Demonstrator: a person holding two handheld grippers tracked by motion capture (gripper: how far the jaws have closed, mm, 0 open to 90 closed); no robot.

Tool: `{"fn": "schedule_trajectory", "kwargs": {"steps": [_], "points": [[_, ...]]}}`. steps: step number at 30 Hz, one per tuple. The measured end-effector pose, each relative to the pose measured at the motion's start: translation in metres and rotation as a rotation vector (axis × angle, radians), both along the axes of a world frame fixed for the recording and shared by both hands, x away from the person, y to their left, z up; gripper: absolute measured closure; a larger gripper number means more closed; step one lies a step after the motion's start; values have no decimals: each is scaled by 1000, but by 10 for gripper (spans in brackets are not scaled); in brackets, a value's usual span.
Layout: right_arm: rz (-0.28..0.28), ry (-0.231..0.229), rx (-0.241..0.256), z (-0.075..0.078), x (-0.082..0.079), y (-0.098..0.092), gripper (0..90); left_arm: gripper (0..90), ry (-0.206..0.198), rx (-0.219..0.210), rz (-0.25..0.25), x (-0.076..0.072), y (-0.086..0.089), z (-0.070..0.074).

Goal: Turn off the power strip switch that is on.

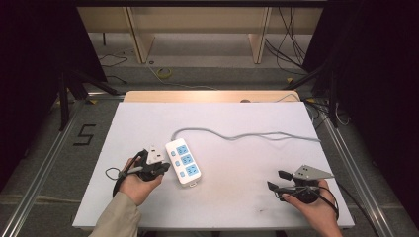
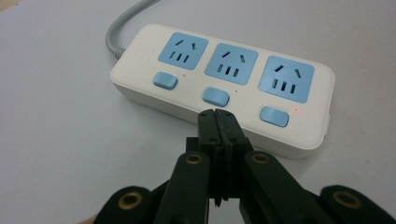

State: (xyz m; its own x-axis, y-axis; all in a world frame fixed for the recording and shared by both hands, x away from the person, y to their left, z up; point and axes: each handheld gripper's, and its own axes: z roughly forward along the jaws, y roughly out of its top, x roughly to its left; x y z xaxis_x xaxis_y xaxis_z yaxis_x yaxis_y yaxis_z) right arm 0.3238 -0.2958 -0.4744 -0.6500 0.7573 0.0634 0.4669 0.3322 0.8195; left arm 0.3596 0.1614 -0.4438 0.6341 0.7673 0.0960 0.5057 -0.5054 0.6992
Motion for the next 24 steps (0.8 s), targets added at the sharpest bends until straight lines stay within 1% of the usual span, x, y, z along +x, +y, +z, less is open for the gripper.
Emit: {"fn": "schedule_trajectory", "kwargs": {"steps": [13, 15, 24], "points": [[1, -1, -2, 0, 0, 0, 386, 898, 5, 1, -5, 3, -4, 0], [3, -2, -3, 0, 0, 0, 385, 898, 9, 10, -16, 4, -6, 1], [6, -2, -4, 0, 0, 0, 385, 898, 16, 7, -19, 6, -9, 1]]}}
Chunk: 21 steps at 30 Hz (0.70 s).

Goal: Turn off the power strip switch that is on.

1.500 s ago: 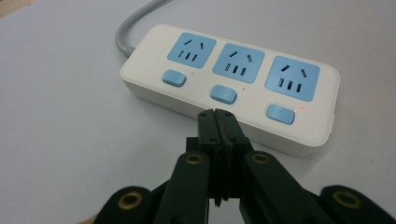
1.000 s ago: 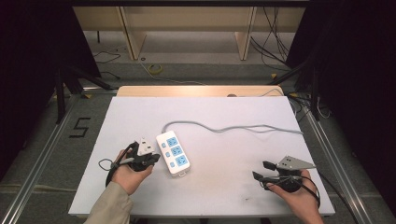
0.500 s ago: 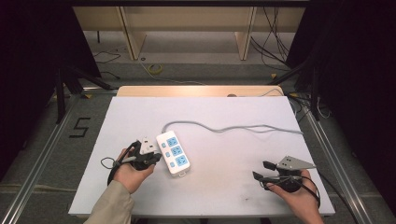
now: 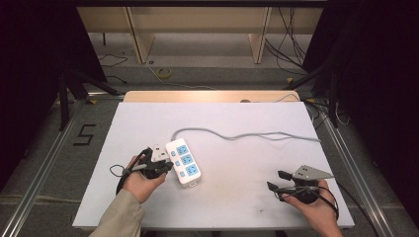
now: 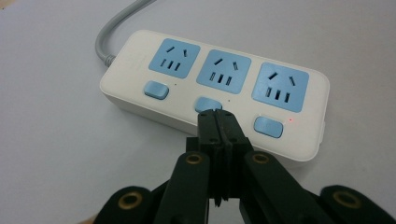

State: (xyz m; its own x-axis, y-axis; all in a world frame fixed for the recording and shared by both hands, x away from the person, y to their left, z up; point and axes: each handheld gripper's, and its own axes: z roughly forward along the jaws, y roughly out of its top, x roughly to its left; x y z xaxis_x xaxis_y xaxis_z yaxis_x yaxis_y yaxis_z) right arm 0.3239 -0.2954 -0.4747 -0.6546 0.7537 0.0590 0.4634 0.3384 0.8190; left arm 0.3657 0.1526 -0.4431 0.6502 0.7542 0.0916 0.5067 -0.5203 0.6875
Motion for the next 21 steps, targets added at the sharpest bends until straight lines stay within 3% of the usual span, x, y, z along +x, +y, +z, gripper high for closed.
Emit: {"fn": "schedule_trajectory", "kwargs": {"steps": [21], "points": [[5, 3, -3, 0, 0, 1, 385, 898, 11, 15, -19, 5, -7, 3]]}}
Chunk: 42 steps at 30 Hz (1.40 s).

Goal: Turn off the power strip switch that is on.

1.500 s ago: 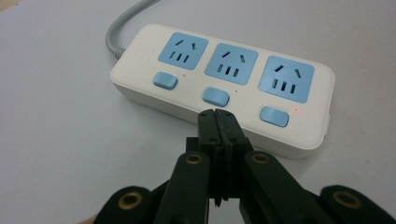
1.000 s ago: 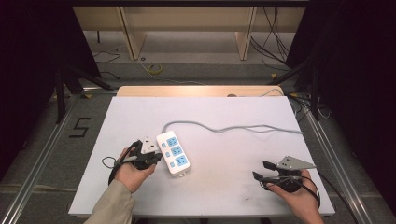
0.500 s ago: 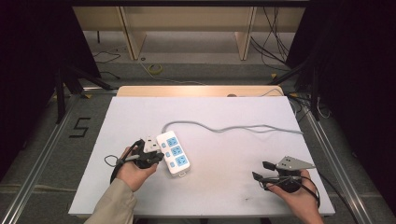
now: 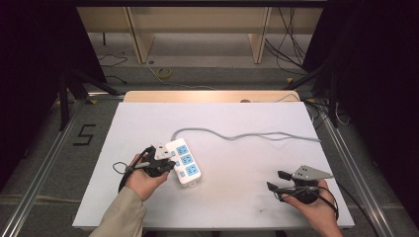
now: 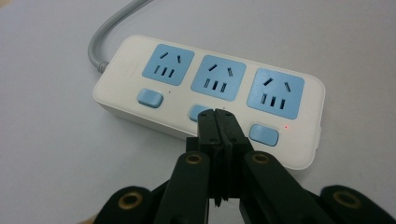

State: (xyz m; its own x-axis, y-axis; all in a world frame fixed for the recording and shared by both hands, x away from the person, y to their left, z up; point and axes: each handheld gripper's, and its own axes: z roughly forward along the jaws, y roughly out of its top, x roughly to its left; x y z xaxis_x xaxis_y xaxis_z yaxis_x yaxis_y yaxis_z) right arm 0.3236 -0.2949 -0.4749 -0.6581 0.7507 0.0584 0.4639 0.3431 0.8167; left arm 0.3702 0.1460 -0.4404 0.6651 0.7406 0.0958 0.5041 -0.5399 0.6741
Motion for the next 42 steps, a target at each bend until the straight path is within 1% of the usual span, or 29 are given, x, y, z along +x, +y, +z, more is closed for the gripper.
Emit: {"fn": "schedule_trajectory", "kwargs": {"steps": [11, 22, 42], "points": [[0, 0, -1, 0, 0, 0, 385, 898, 10, 5, -9, 2, -4, 2], [1, 0, 1, 0, 0, 0, 385, 898, 18, 19, -20, 5, -9, 3], [4, 2, -2, -1, 0, 0, 385, 898, 40, 24, -34, 9, -17, 5]]}}
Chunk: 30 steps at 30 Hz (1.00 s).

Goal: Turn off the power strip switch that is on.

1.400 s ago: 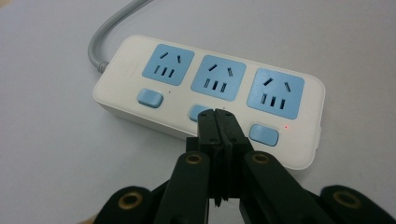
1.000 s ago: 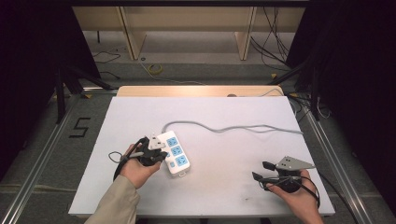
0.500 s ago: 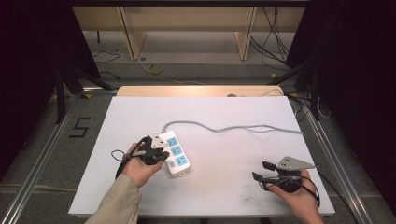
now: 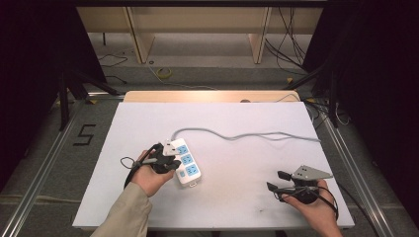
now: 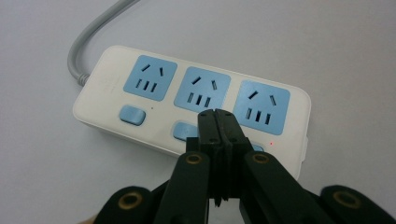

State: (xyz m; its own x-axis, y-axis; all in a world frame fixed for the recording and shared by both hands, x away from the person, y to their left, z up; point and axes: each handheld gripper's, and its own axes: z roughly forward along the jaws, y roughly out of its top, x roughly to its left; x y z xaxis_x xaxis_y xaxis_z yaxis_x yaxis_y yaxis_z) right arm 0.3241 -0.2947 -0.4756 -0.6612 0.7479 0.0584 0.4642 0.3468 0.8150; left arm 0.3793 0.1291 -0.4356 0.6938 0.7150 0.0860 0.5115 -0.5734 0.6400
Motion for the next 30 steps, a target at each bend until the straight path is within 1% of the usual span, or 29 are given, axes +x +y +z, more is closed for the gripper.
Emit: {"fn": "schedule_trajectory", "kwargs": {"steps": [12, 16, 30], "points": [[2, -1, -1, 0, 0, 0, 385, 898, 16, 4, -8, 2, -5, 0], [3, -1, -2, 0, 0, 0, 385, 898, 21, 15, -13, 3, -6, 0], [2, 1, -4, 0, 0, 0, 385, 897, 56, 35, -19, 5, -10, -1]]}}
